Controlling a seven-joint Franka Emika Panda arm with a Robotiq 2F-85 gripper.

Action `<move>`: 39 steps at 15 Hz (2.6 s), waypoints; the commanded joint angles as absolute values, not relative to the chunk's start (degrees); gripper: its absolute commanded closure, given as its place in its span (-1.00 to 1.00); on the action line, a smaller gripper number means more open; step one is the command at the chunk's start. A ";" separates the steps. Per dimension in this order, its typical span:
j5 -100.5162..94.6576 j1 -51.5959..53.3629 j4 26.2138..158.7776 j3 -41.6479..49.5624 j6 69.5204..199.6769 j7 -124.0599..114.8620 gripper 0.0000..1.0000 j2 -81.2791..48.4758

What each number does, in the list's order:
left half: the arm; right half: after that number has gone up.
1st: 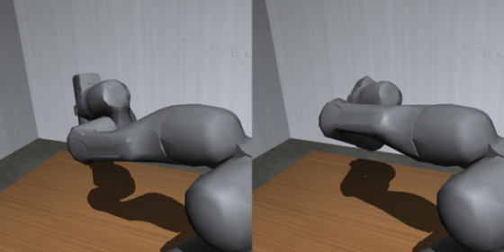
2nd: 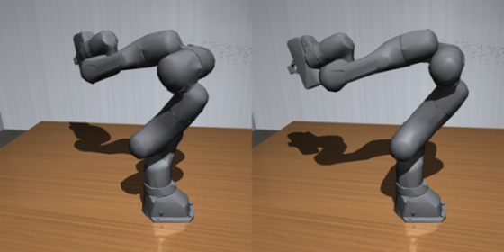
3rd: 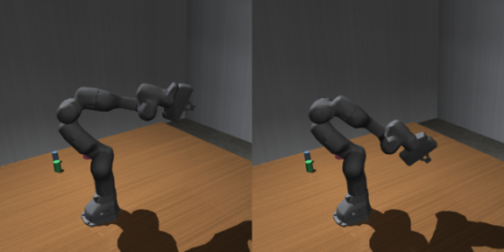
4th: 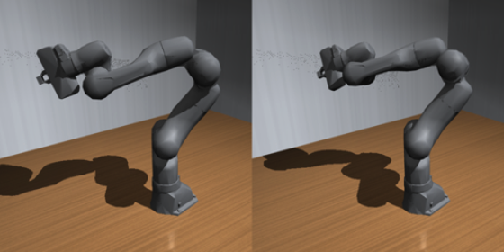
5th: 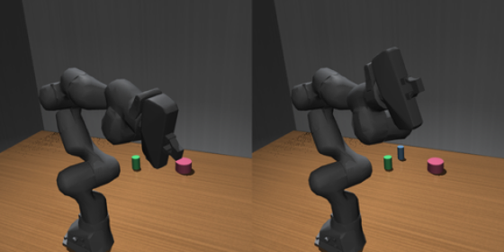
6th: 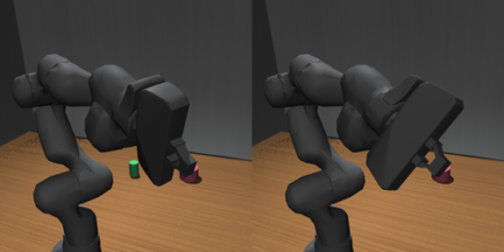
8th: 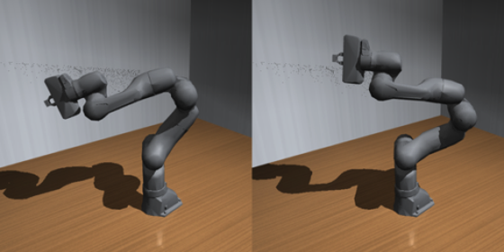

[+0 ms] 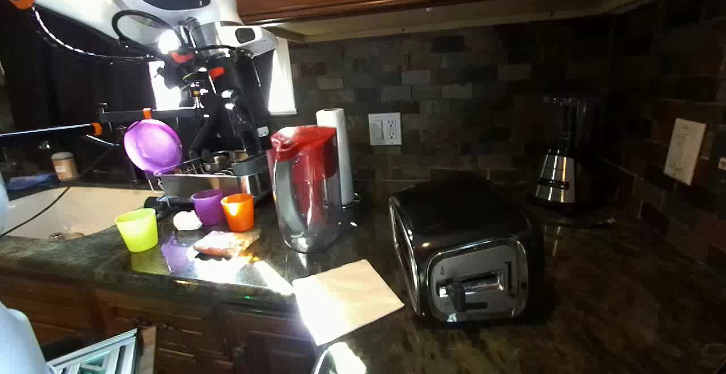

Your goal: Place the toaster upright.

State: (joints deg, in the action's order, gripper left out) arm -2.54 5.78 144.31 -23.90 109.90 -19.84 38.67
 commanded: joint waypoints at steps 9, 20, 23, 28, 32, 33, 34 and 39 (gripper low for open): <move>-3.47 7.29 143.90 -22.12 109.64 -20.55 -1.00 38.31; -13.64 6.56 141.98 -16.79 109.56 -9.79 -1.00 41.86; -20.21 7.31 143.89 -15.23 112.00 -3.87 -1.00 42.91; -27.88 7.72 148.78 -12.41 118.60 3.15 -1.00 43.64; -32.48 6.83 154.19 -10.74 124.43 4.10 -1.00 43.91; -33.82 6.30 155.67 -10.51 126.07 3.74 -1.00 43.99; -35.34 5.72 156.93 -10.29 127.38 3.39 -1.00 43.96; -36.01 4.96 157.49 -9.55 128.77 2.31 -1.00 41.80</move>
